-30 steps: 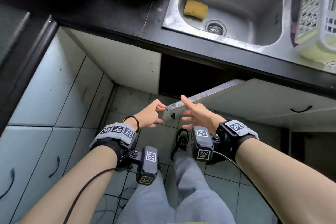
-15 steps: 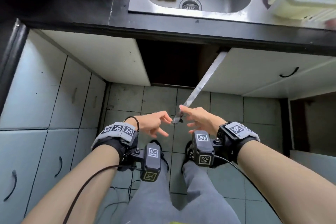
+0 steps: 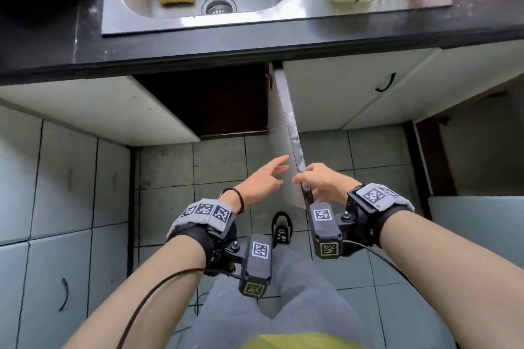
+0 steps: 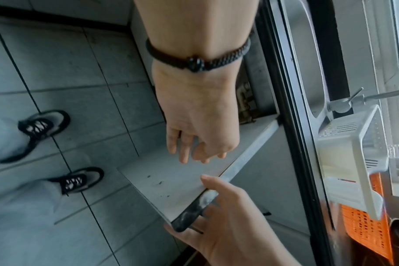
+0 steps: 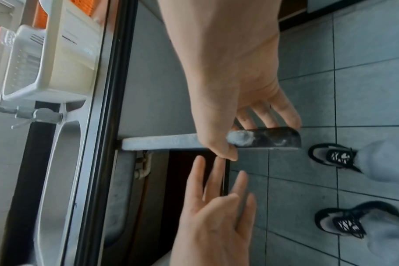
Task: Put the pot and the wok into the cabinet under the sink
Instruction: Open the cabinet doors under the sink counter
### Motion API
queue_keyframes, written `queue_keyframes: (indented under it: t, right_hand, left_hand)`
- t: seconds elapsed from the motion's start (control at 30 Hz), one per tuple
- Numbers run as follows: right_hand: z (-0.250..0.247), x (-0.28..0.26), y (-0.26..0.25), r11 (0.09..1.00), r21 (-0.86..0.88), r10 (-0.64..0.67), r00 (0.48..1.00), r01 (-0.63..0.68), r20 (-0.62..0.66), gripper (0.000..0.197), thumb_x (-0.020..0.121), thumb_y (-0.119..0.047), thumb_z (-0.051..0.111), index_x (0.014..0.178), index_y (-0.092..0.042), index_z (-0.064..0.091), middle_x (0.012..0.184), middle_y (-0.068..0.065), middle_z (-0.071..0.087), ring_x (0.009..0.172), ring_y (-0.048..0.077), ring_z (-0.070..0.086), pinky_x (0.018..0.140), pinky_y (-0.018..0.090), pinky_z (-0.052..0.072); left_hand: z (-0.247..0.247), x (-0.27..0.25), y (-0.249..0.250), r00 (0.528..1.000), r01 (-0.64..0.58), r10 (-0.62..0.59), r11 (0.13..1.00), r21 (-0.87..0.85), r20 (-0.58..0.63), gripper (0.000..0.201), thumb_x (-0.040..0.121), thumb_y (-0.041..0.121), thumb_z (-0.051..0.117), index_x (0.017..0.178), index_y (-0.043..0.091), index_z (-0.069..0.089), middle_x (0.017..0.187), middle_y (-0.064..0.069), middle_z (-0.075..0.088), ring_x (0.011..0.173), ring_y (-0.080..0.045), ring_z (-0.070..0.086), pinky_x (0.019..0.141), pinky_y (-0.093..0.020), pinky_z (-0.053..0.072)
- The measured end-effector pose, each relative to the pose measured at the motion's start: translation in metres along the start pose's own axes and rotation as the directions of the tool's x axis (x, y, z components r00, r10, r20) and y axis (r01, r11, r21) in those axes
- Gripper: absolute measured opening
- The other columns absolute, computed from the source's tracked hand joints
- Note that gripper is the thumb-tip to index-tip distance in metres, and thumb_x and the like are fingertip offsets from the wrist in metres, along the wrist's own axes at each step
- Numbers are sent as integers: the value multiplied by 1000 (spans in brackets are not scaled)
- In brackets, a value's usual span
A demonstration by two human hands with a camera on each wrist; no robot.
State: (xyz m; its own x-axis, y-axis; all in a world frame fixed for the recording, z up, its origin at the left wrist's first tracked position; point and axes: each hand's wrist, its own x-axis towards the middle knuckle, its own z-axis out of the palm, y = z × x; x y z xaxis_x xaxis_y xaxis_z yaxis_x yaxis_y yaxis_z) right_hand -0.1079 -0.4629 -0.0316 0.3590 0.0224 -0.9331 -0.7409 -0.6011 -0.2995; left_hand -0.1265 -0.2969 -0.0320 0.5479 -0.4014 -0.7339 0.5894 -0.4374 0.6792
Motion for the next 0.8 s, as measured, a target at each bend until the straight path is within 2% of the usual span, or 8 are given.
queue_keyframes:
  t: [0.13,0.23,0.3,0.43,0.53,0.67,0.73,0.8]
  right_hand:
    - [-29,2,12,995,-99,-24,998,18,-59,36,89,-29,59,117,-11,46,86,3,46,58,16,44,46,26,41]
    - [-38,5,18,998,-60,-6,999,3,-50,54,89,-32,60,134,-11,39,95,5,48,60,15,42,47,27,39]
    - [-37,7,20,999,-46,1,1000,-2,-20,61,88,-34,61,138,-12,35,99,5,48,67,15,43,54,28,42]
    - [-27,13,2,997,22,-71,985,75,-159,80,82,-35,70,146,-16,26,134,8,47,109,21,52,90,40,47]
    - [-14,11,-35,964,69,-195,865,255,-462,78,83,-33,69,145,-8,29,148,15,35,132,27,41,106,41,39]
    - [19,5,-93,921,-116,-337,612,372,-715,49,85,-20,61,129,-2,50,117,16,54,116,31,52,97,33,38]
    - [43,9,-122,901,-244,-424,601,360,-678,36,86,-14,55,121,-4,57,117,17,59,115,32,52,98,35,36]
    - [69,19,-150,875,-334,-484,685,352,-545,33,87,-8,49,118,-5,61,120,16,63,116,31,54,100,32,34]
  left_hand:
    - [8,17,17,999,-30,25,994,106,45,82,84,-1,38,149,44,20,155,3,35,90,-18,40,88,-36,45]
    - [4,21,21,996,-24,11,988,150,89,78,85,2,40,148,45,24,152,0,40,96,-19,41,79,-21,41]
    - [-2,19,22,995,-9,-7,988,153,101,71,87,2,42,147,39,31,147,-2,47,110,-17,48,91,-24,40]
    - [-29,7,8,994,60,-71,990,125,88,53,90,3,42,141,19,44,136,-7,57,103,-17,54,76,-19,43]
    - [-64,-6,-12,996,87,-86,994,67,-17,42,94,6,41,134,12,50,131,-10,60,91,-18,56,63,-18,41]
    - [-130,-33,-40,983,116,-124,991,-64,-135,36,96,8,43,130,11,53,119,-6,59,81,-14,57,60,-14,46]
    - [-168,-50,-53,968,126,-148,985,-120,-202,35,96,8,41,128,14,54,115,-3,60,83,-16,58,65,-17,46]
    - [-203,-67,-67,939,115,-168,976,-187,-299,36,95,8,38,127,13,54,113,-3,62,78,-14,59,65,-19,45]
